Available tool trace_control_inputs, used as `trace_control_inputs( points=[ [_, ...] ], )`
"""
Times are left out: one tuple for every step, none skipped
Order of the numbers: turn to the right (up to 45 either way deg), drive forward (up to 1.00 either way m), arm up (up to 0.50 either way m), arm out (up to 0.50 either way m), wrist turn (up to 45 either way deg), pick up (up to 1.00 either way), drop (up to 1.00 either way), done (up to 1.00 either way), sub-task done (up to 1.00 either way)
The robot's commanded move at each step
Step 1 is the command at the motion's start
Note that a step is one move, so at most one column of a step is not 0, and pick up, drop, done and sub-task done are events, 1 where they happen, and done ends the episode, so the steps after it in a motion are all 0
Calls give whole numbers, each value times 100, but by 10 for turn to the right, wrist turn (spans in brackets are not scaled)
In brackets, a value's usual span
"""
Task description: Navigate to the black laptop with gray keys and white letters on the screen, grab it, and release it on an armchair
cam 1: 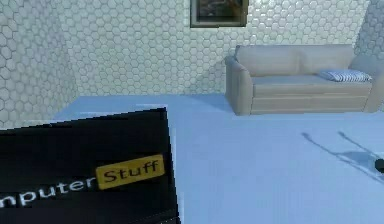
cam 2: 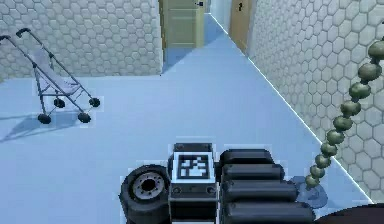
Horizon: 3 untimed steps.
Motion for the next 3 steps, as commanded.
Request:
trace_control_inputs(
  points=[
    [450,0,0,0,0,0,0,0,0],
    [300,0,0,0,0,0,0,0,0],
    [30,0,0,0,0,0,0,0,0]
  ],
)
